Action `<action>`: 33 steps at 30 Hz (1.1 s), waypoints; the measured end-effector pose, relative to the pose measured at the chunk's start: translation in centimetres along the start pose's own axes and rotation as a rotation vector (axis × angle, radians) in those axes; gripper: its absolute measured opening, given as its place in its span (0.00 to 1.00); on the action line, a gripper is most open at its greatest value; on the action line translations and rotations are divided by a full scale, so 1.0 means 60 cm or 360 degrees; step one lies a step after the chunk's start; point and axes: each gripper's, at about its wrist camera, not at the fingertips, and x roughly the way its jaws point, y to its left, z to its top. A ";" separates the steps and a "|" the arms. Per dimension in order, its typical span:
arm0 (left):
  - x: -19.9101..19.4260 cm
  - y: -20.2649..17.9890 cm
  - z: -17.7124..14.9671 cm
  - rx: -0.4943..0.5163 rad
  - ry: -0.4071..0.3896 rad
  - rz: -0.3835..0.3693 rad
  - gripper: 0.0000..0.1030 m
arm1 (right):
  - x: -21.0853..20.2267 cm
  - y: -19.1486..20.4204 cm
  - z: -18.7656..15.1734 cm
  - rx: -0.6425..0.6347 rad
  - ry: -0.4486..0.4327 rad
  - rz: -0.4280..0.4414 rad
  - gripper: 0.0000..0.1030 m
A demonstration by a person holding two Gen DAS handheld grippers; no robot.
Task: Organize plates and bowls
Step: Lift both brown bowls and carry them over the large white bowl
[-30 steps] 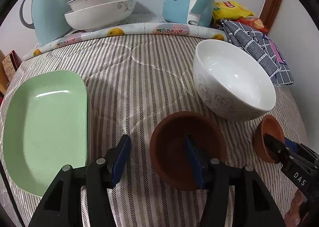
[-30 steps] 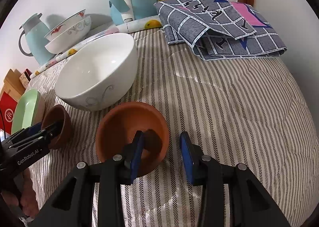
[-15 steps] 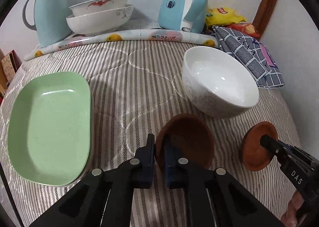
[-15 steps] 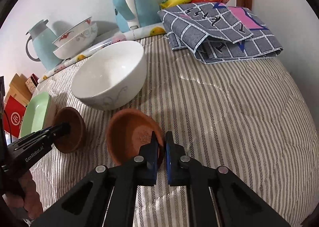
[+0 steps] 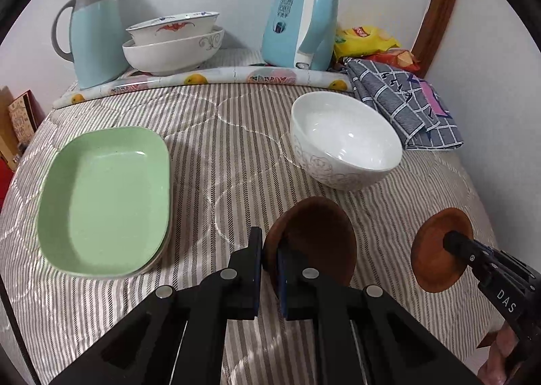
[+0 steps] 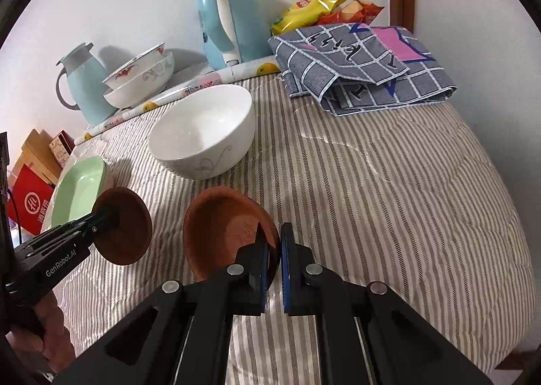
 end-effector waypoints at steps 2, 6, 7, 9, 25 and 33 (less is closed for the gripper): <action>-0.011 0.000 -0.003 0.0000 -0.0009 -0.0005 0.08 | -0.011 -0.001 -0.002 0.0010 -0.0006 -0.0003 0.06; -0.033 0.001 -0.006 -0.0003 -0.0025 -0.0011 0.08 | -0.039 0.000 -0.008 0.0017 -0.0033 -0.0023 0.06; -0.038 0.001 -0.007 0.0000 -0.0030 -0.0019 0.08 | -0.048 0.000 -0.010 0.0024 -0.0043 -0.0029 0.06; -0.051 0.001 -0.008 0.0011 -0.0048 -0.0021 0.08 | -0.064 0.000 -0.013 0.0035 -0.0061 -0.0033 0.06; -0.141 0.008 -0.005 -0.0005 -0.0139 -0.0025 0.08 | -0.167 0.036 -0.021 0.0031 -0.0184 -0.0021 0.06; -0.165 0.002 0.012 -0.0004 -0.0194 -0.0043 0.08 | -0.191 0.038 -0.017 0.0067 -0.0202 -0.0010 0.07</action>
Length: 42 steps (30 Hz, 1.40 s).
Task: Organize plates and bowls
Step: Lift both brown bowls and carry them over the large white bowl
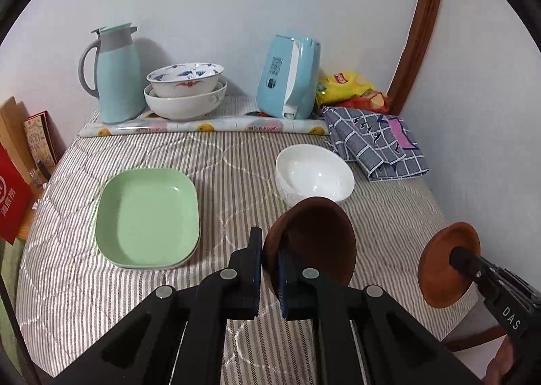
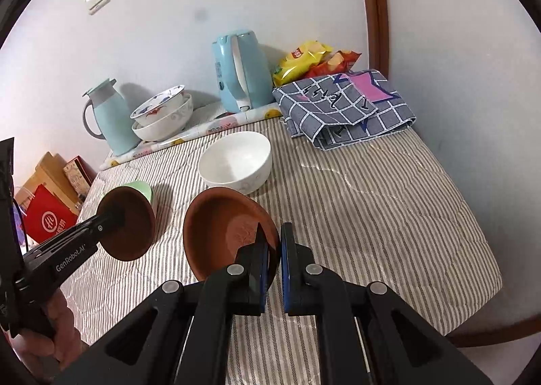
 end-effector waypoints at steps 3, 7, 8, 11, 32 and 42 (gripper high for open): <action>-0.002 0.002 0.007 -0.0010 -0.0010 0.0000 0.08 | -0.003 -0.001 0.004 0.0004 -0.0006 -0.0003 0.07; 0.000 0.003 0.015 -0.0017 -0.0019 0.0001 0.08 | -0.004 0.001 0.013 -0.0005 -0.0015 -0.0005 0.06; 0.001 0.004 0.016 -0.0022 -0.0019 0.0000 0.08 | -0.003 0.002 0.015 -0.0007 -0.0017 -0.0006 0.07; 0.003 0.008 0.023 -0.0039 -0.0020 -0.0002 0.08 | 0.004 0.004 0.025 -0.0007 -0.0018 0.0000 0.07; 0.045 0.024 0.081 -0.0055 -0.0035 0.0021 0.08 | 0.062 0.027 0.092 -0.0048 -0.0003 0.0031 0.07; 0.072 0.035 0.108 -0.0051 -0.0033 0.0049 0.08 | 0.099 0.044 0.123 -0.0066 -0.0008 0.0049 0.07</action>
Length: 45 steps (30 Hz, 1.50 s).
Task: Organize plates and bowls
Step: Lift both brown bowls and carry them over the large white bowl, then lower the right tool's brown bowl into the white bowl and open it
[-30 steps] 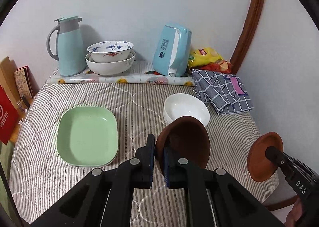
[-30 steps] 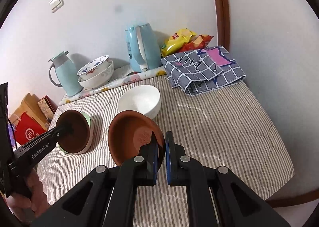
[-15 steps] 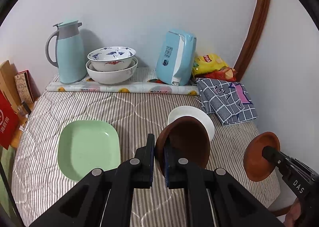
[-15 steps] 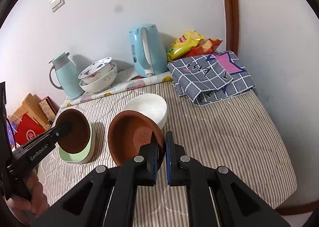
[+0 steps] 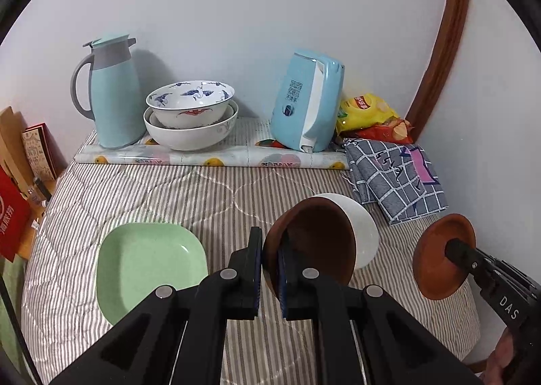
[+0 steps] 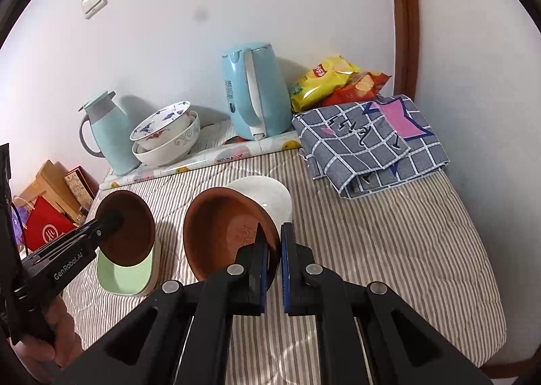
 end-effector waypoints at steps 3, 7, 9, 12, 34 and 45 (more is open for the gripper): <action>0.011 0.003 0.005 -0.0007 0.0011 0.0007 0.08 | 0.016 0.004 0.009 0.0001 0.0008 0.0007 0.07; 0.026 0.007 0.011 -0.0003 0.0022 0.0019 0.08 | 0.036 0.011 0.019 -0.0011 0.0020 0.0012 0.07; 0.035 0.009 0.013 -0.0007 0.0036 0.0020 0.08 | 0.045 0.013 0.022 -0.0013 0.0025 0.0016 0.07; 0.049 0.014 0.013 -0.0023 0.0058 0.0013 0.08 | 0.068 0.013 0.027 -0.0012 0.0052 0.0018 0.07; 0.130 0.041 0.016 -0.0029 0.0168 0.0063 0.08 | 0.213 0.026 0.031 -0.0079 0.0236 -0.0024 0.07; 0.164 0.045 0.016 -0.0017 0.0210 0.0043 0.08 | 0.264 0.029 0.027 -0.0107 0.0322 -0.0059 0.07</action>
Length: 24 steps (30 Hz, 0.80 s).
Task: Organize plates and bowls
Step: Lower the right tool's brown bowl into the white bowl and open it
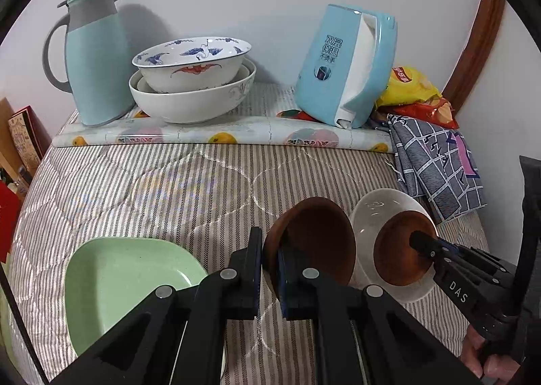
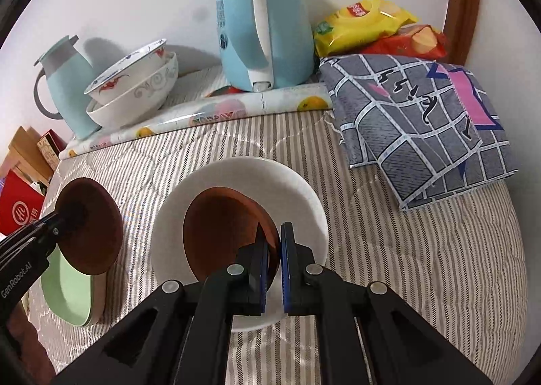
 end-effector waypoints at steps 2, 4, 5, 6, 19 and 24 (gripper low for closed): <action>0.008 0.001 0.000 0.0002 0.0011 0.0003 0.08 | 0.009 0.000 0.002 0.0001 0.0021 -0.0004 0.07; 0.014 0.002 0.000 -0.0003 0.0021 0.0000 0.08 | 0.014 0.000 0.002 -0.0002 0.0033 -0.0013 0.07; 0.017 0.002 -0.001 -0.0004 0.0025 -0.0002 0.08 | 0.017 0.000 0.002 -0.0004 0.0040 -0.0016 0.07; 0.019 0.003 -0.001 -0.0005 0.0029 -0.0003 0.08 | 0.020 0.000 0.002 -0.0008 0.0053 -0.0018 0.07; 0.031 0.005 -0.001 0.0018 0.0061 -0.0007 0.08 | 0.041 0.015 0.012 -0.0034 0.0136 -0.0022 0.07; 0.033 0.011 0.000 0.0010 0.0064 -0.0012 0.08 | 0.050 0.023 0.015 -0.0084 0.0176 -0.0082 0.08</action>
